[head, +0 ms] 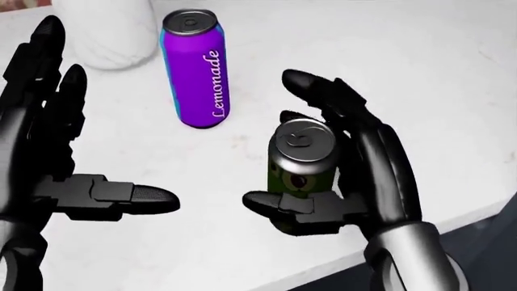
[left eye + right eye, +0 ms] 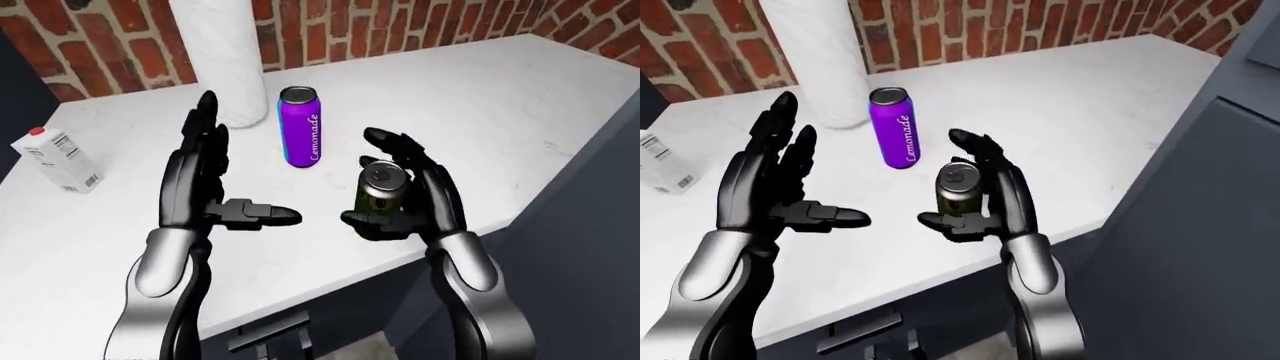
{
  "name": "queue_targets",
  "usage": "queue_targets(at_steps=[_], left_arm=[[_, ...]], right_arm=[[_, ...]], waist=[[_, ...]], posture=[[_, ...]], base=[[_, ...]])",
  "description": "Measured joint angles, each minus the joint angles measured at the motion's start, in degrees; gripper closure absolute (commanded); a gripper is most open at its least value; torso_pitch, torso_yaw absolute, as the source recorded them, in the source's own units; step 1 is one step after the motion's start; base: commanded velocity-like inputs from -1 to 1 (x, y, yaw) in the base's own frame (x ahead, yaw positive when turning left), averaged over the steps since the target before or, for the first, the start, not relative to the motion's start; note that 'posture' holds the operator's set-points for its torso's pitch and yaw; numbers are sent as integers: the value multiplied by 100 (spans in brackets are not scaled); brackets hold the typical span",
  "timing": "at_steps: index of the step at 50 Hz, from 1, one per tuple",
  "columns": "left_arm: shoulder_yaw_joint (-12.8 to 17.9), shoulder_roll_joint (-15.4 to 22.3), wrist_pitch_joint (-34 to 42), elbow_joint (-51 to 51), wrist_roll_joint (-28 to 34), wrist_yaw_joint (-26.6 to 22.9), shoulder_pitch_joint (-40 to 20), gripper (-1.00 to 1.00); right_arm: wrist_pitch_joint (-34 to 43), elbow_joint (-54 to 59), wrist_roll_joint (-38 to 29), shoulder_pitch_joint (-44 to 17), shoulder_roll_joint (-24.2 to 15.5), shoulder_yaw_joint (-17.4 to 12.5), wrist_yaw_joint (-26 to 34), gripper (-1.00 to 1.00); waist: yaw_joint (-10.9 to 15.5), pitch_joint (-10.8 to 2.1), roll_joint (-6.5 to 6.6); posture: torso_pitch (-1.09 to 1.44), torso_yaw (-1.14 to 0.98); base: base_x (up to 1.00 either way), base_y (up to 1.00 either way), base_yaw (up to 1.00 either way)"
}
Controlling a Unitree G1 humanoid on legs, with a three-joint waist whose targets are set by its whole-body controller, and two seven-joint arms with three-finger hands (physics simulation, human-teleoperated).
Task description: Move the drinks to the dining counter.
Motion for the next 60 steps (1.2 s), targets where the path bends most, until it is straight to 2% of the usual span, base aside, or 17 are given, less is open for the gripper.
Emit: queue_targets(at_steps=[6,7,12,19,25,34,40,57,60], left_arm=[[6,55,255,-61,-1,5,-290,-100],[8,62,311,-81,2,16,-343,-100],[-65,81,603,-210,21,56,-560,-100],[-91,117,1007,246,106,147,-1058,-100],[-412,31,1100,870,351,226,-1406,-100],[-279,49,794,1851,562,117,-1934,-100],[-360,104,552,2461,618,-65,-2178,-100],[-145,366,-454,4387,309,-797,-2777,-100],[-184,414,-769,4786,308,-903,-2833,-100]], right_arm=[[30,-151,34,41,-1,-7,59,98],[64,-183,41,43,-10,-24,66,100],[541,-596,76,-97,-32,-118,35,100],[1394,-1564,411,-536,-111,-451,-120,100],[1616,-1721,766,-652,-227,-600,-286,100],[1884,-1798,1041,-789,-315,-623,-524,100],[1752,-1715,1086,-684,-286,-473,-582,100],[1652,-1647,1070,-655,-259,-425,-645,100],[1648,-1605,1054,-643,-265,-407,-630,100]], waist=[[6,8,-7],[5,13,-6],[-2,56,0],[9,74,-7],[-6,89,-34],[-7,119,-33],[9,118,-44],[11,84,-44],[19,78,-41]], posture=[[0,0],[0,0],[0,0],[0,0],[0,0],[0,0],[0,0],[0,0],[0,0]], base=[[0,0,0],[0,0,0],[0,0,0],[0,0,0],[0,0,0],[0,0,0],[0,0,0],[0,0,0],[0,0,0]])
